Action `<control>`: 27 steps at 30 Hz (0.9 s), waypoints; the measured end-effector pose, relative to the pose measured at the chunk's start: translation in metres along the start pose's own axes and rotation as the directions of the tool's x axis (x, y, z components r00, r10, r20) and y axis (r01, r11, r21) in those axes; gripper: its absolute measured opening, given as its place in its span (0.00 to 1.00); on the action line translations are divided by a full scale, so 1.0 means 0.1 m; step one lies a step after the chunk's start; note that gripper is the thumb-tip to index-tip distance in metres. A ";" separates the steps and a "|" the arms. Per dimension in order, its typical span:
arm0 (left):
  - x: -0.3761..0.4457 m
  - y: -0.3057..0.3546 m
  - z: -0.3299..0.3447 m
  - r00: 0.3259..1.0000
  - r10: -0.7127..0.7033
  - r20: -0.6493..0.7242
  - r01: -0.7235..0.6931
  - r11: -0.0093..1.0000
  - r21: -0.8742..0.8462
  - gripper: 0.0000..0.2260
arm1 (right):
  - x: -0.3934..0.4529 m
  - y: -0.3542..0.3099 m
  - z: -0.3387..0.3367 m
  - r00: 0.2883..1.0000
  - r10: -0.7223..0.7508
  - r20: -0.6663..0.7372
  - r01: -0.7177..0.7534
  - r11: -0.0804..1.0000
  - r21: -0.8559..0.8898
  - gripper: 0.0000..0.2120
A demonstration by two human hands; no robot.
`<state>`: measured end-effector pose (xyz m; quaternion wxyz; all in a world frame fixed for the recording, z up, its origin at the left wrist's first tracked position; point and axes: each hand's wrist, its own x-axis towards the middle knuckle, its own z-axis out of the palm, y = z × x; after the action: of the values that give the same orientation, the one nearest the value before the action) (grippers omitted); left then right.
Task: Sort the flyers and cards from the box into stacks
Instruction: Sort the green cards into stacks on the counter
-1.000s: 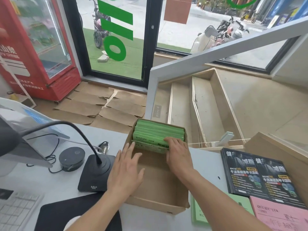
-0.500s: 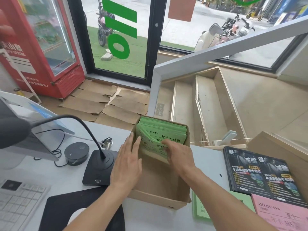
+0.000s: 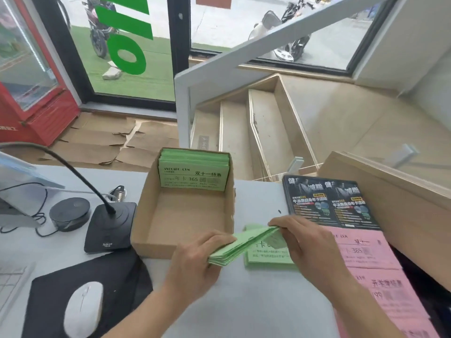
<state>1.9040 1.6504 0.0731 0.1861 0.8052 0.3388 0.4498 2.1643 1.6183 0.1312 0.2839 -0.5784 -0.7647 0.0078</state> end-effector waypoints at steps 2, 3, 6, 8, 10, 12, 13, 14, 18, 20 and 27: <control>-0.18 0.12 0.27 0.992 -0.101 0.070 0.107 0.991 -0.084 0.13 | -0.34 0.15 -0.08 0.997 0.041 0.065 -0.040 0.999 -0.018 0.12; -0.27 0.17 0.39 0.982 -0.144 0.119 0.158 0.981 -0.116 0.10 | -0.50 0.22 -0.10 0.994 0.062 0.087 -0.060 0.998 -0.019 0.12; -0.50 0.28 0.69 0.933 -0.262 0.248 0.306 0.939 -0.159 0.04 | -0.94 0.39 -0.08 0.982 0.139 0.129 -0.136 0.990 -0.037 0.11; -0.59 0.33 0.81 0.889 -0.348 0.297 0.405 0.901 -0.158 0.04 | -1.16 0.47 -0.01 0.969 0.203 0.141 -0.197 0.979 -0.052 0.12; -0.63 0.37 0.88 0.827 -0.465 0.317 0.529 0.834 -0.156 0.05 | -1.31 0.54 0.07 0.952 0.256 0.170 -0.251 0.967 -0.053 0.20; -0.64 0.41 0.90 0.779 -0.538 0.322 0.603 0.784 -0.149 0.07 | -1.41 0.60 0.10 0.938 0.289 0.194 -0.287 0.957 -0.038 0.23; -0.64 0.43 0.90 0.768 -0.556 0.318 0.619 0.771 -0.146 0.08 | -1.44 0.64 0.10 0.933 0.300 0.198 -0.301 0.953 -0.029 0.22; -0.64 0.45 0.90 0.758 -0.570 0.316 0.633 0.760 -0.147 0.08 | -1.46 0.69 0.09 0.927 0.317 0.200 -0.319 0.947 -0.023 0.21; -0.64 0.50 0.93 0.706 -0.631 0.321 0.695 0.704 -0.145 0.09 | -1.48 0.86 0.09 0.849 0.459 0.262 -0.481 0.877 0.023 0.18; -0.59 0.55 0.97 0.699 -0.652 0.294 0.709 0.686 -0.163 0.10 | -1.43 0.88 0.09 0.837 0.483 0.256 -0.518 0.851 0.090 0.18; 0.08 0.50 1.20 0.707 -0.699 0.108 0.703 0.678 -0.216 0.15 | -0.77 1.14 0.06 0.805 0.579 0.131 -0.587 0.746 0.315 0.19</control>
<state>2.0281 1.6214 0.0450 0.4430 0.5891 0.5622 0.3752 2.2748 1.5896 0.0550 0.3533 -0.7298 -0.5361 0.2350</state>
